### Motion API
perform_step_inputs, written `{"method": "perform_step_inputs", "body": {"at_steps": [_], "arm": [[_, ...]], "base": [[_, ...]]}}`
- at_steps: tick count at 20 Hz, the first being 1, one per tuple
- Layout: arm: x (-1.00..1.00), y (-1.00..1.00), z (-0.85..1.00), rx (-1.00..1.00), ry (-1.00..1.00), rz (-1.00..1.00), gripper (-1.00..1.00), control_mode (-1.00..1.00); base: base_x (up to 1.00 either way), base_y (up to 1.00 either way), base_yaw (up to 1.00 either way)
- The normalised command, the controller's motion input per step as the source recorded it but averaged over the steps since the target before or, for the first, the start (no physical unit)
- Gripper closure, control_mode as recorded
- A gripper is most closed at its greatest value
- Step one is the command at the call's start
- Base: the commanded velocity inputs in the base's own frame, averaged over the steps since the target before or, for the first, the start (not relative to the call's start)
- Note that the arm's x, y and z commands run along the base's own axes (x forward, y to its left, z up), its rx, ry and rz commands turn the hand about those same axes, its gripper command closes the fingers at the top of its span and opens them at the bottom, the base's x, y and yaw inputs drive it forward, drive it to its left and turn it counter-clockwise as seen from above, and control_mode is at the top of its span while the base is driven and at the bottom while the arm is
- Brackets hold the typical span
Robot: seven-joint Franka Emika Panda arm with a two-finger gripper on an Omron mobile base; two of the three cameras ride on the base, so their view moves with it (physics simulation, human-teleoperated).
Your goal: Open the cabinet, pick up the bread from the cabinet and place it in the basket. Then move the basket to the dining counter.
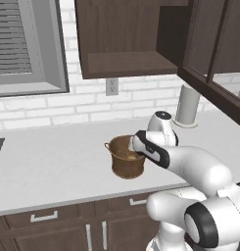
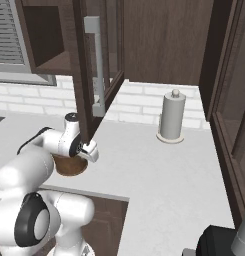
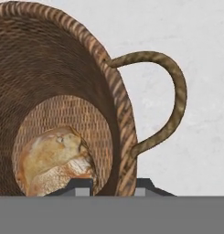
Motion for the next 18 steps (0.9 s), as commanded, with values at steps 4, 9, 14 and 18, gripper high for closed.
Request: {"method": "perform_step_inputs", "body": {"at_steps": [4, 9, 14, 18], "arm": [[0.00, 0.00, 0.00, 0.00, 0.00, 0.00, 1.00, -1.00], [-0.10, 0.02, 0.12, 0.00, 0.00, -0.05, 1.00, -1.00], [-0.21, 0.00, 0.38, 0.00, 0.00, -0.08, 1.00, -1.00], [-0.26, 0.00, 0.59, 0.00, 0.00, -0.13, 1.00, -1.00]], "base": [[0.00, 0.00, 0.00], [0.00, 0.00, 0.00], [0.00, 0.00, 0.00], [0.00, 0.00, 0.00]]}}
